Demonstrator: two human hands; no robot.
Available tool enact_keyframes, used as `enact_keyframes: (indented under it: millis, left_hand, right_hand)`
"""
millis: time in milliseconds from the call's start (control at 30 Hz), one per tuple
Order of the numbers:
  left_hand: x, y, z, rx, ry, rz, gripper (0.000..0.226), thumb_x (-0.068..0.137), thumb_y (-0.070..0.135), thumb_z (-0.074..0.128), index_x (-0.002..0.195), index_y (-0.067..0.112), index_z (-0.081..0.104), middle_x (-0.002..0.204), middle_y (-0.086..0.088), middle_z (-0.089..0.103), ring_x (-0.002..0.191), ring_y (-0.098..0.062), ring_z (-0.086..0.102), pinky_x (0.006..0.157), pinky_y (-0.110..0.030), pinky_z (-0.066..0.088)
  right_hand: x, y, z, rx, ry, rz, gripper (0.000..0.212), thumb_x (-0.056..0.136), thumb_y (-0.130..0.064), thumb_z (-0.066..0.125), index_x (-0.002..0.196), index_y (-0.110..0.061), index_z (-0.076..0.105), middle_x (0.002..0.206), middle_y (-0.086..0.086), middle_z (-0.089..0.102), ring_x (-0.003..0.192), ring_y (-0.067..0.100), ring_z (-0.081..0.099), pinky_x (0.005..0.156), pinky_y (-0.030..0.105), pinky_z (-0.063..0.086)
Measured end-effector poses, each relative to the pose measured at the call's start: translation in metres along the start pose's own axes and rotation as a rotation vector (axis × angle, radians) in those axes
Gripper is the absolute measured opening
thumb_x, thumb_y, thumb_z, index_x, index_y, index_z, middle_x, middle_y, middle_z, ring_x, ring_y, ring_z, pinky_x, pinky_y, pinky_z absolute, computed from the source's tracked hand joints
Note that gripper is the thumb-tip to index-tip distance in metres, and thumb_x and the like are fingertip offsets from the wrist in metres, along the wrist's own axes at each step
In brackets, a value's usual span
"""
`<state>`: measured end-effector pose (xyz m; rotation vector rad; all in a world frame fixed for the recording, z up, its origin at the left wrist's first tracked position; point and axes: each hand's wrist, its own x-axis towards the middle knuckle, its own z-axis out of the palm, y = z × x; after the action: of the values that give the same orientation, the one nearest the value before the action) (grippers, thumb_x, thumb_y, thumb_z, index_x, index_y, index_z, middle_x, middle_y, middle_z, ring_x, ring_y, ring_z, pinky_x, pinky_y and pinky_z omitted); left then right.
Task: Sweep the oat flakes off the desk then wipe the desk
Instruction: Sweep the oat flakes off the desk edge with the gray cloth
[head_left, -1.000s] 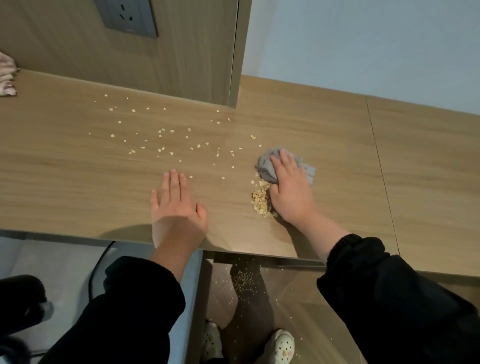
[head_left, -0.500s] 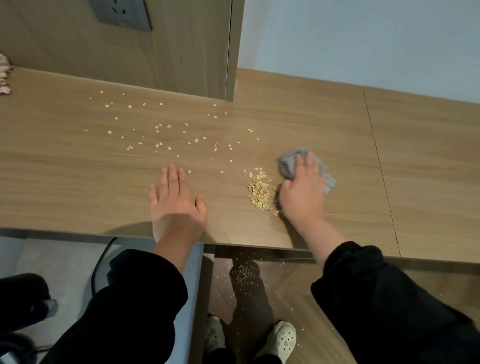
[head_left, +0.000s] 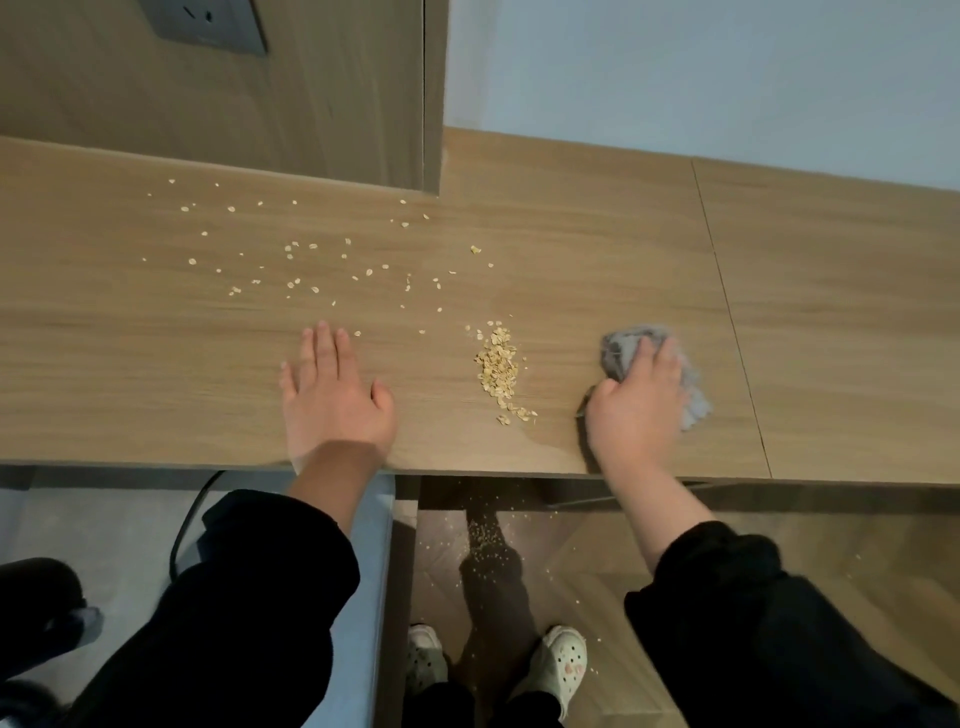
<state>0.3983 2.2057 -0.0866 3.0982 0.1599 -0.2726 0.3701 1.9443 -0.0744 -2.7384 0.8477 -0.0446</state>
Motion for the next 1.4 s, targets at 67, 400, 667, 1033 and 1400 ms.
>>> enact_keyframes:
  millis: [67, 400, 667, 1033, 1400]
  left_hand:
    - [0.000, 0.000, 0.000, -0.019, 0.017, 0.003, 0.068, 0.095, 0.040, 0.020, 0.152, 0.008, 0.002, 0.161, -0.011, -0.001, 0.149, -0.024, -0.002, 0.120, -0.045, 0.007]
    - [-0.001, 0.000, 0.001, -0.052, 0.042, 0.006, 0.066, 0.095, 0.037, 0.026, 0.152, 0.007, 0.010, 0.161, -0.012, 0.006, 0.148, -0.025, 0.004, 0.120, -0.046, 0.009]
    - [-0.003, 0.000, 0.001, -0.057, 0.044, 0.016, 0.066, 0.096, 0.036, 0.026, 0.152, 0.005, 0.010, 0.161, -0.013, 0.006, 0.148, -0.026, 0.004, 0.120, -0.047, 0.010]
    - [0.002, 0.001, -0.001, 0.012, -0.024, -0.014, 0.069, 0.093, 0.041, 0.011, 0.151, 0.010, -0.009, 0.160, -0.008, -0.012, 0.148, -0.022, -0.010, 0.121, -0.044, 0.006]
    - [-0.002, 0.000, 0.002, -0.039, 0.021, -0.016, 0.061, 0.096, 0.041, 0.011, 0.143, 0.016, -0.017, 0.160, -0.004, -0.011, 0.148, -0.019, -0.009, 0.121, -0.043, 0.003]
  right_hand:
    - [-0.028, -0.021, 0.012, -0.047, -0.033, -0.128, 0.065, 0.094, -0.021, 0.034, 0.155, -0.012, 0.013, 0.162, 0.012, 0.004, 0.150, 0.027, 0.002, 0.122, 0.045, 0.004]
    - [-0.024, 0.043, -0.010, 0.011, -0.013, 0.062, 0.065, 0.091, -0.019, 0.040, 0.153, -0.011, 0.021, 0.162, 0.011, 0.013, 0.149, 0.025, 0.011, 0.121, 0.050, 0.015]
    - [-0.054, -0.010, 0.013, -0.128, -0.115, -0.151, 0.064, 0.097, -0.028, 0.025, 0.155, -0.012, 0.005, 0.162, 0.011, -0.002, 0.150, 0.026, -0.002, 0.119, 0.046, -0.001]
    - [0.003, -0.037, 0.014, -0.111, -0.098, -0.120, 0.065, 0.097, -0.024, 0.033, 0.155, -0.010, 0.007, 0.162, 0.015, -0.001, 0.149, 0.032, 0.000, 0.118, 0.052, 0.001]
    - [0.147, -0.033, 0.004, 0.009, -0.167, -0.391, 0.064, 0.092, -0.019, 0.045, 0.151, -0.006, 0.023, 0.161, 0.015, 0.013, 0.148, 0.030, 0.012, 0.120, 0.050, 0.011]
